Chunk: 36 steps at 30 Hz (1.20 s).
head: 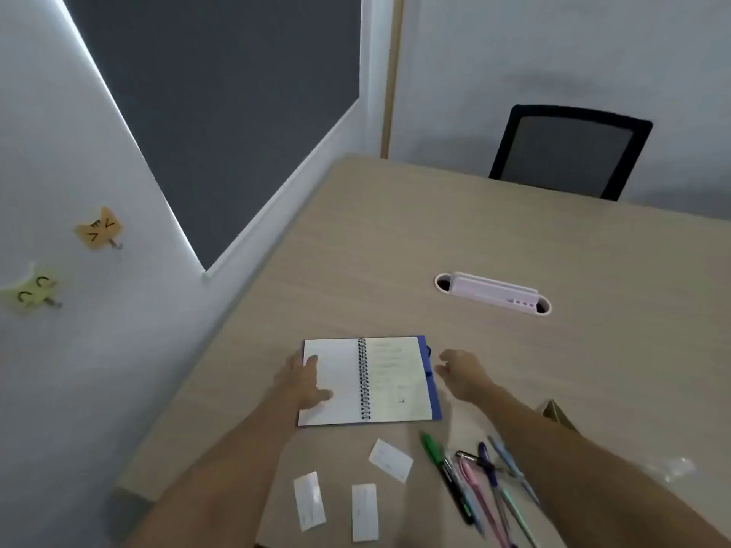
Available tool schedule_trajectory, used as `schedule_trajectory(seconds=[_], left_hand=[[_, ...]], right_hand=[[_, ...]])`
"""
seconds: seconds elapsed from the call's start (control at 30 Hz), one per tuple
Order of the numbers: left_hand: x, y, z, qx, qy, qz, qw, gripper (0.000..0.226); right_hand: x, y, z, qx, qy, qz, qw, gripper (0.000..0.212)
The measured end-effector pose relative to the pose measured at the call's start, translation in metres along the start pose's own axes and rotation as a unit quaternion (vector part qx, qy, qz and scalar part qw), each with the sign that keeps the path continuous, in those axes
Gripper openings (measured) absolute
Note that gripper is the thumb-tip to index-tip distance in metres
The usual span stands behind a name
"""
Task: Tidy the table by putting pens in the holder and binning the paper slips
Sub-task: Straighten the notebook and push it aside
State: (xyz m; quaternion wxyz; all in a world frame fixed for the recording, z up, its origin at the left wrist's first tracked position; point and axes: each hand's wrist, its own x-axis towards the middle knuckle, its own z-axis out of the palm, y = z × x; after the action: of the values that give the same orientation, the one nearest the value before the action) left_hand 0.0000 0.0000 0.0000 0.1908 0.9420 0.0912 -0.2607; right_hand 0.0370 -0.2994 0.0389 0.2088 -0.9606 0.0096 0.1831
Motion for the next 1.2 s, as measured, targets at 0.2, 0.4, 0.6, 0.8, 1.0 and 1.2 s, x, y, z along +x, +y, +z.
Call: schedule_trajectory(seconds=[0.2,0.4,0.6,0.8,1.0,1.2], left_hand=[[-0.002,-0.038,0.04,-0.041,0.024,0.022,0.999,0.102],[0.009,-0.042,0.038,-0.098,0.033,0.045,0.994,0.102],[0.013,-0.046,0.037,-0.184,0.029,0.068,0.98,0.064],[0.004,-0.026,0.015,-0.314,0.049,-0.002,0.948,0.046],[0.009,-0.045,0.036,-0.188,0.037,0.079,0.978,0.087],[0.02,-0.041,0.039,-0.018,0.033,0.145,0.989,0.117]], right_hand=[[-0.023,0.014,0.069,0.052,-0.02,0.111,0.992,0.023],[-0.025,0.006,0.086,0.1,0.021,0.121,0.987,0.021],[-0.035,-0.028,0.08,0.265,0.161,0.086,0.947,0.022],[-0.044,-0.075,0.09,0.303,-0.17,-0.056,0.936,0.044],[-0.04,-0.042,0.081,0.293,0.045,-0.029,0.955,0.026],[-0.033,0.022,0.088,-0.006,-0.009,0.026,1.0,0.048]])
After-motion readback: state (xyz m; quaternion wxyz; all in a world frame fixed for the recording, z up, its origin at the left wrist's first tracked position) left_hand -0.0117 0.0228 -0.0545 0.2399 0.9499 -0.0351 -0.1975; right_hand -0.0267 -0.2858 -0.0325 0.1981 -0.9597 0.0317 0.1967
